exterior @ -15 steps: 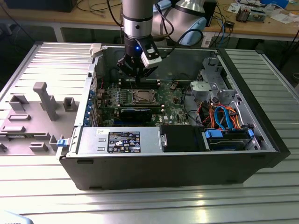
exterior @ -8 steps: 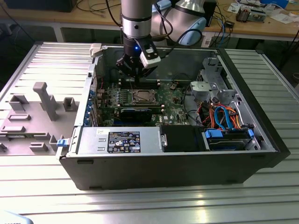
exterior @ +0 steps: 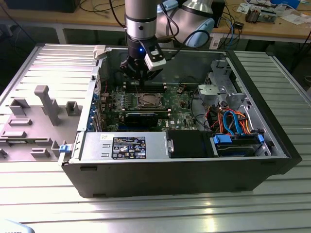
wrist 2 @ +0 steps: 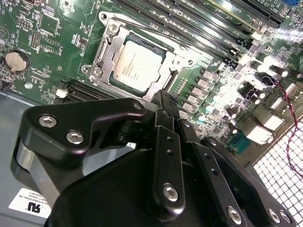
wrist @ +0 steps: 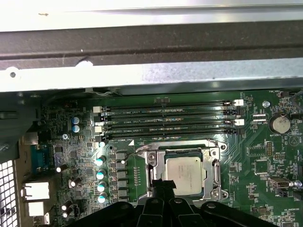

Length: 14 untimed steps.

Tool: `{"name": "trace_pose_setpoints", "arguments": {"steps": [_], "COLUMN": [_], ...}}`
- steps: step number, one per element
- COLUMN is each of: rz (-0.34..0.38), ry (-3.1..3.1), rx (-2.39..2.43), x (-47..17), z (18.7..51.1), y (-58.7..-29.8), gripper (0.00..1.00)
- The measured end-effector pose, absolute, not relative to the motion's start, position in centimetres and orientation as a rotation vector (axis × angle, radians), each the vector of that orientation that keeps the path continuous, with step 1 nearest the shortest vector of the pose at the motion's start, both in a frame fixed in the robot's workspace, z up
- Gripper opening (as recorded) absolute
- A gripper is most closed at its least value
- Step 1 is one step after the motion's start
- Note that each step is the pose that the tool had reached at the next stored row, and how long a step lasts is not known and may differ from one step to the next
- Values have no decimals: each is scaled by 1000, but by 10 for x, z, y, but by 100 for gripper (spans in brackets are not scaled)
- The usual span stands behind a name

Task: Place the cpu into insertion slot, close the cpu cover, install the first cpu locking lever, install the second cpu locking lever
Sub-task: 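Install the first cpu locking lever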

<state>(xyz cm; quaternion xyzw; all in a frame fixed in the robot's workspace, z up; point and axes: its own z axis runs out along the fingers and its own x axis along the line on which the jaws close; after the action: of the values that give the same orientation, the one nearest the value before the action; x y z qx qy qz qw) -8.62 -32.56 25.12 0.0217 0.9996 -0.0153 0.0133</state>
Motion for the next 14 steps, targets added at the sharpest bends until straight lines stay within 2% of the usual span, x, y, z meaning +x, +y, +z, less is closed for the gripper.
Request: {"name": "trace_pose_setpoints", "arguments": {"steps": [14], "rz": [-48], "ry": [3114], "rx": [67], "x": [-98], "z": [251], "y": [-325], "gripper": [11]}}
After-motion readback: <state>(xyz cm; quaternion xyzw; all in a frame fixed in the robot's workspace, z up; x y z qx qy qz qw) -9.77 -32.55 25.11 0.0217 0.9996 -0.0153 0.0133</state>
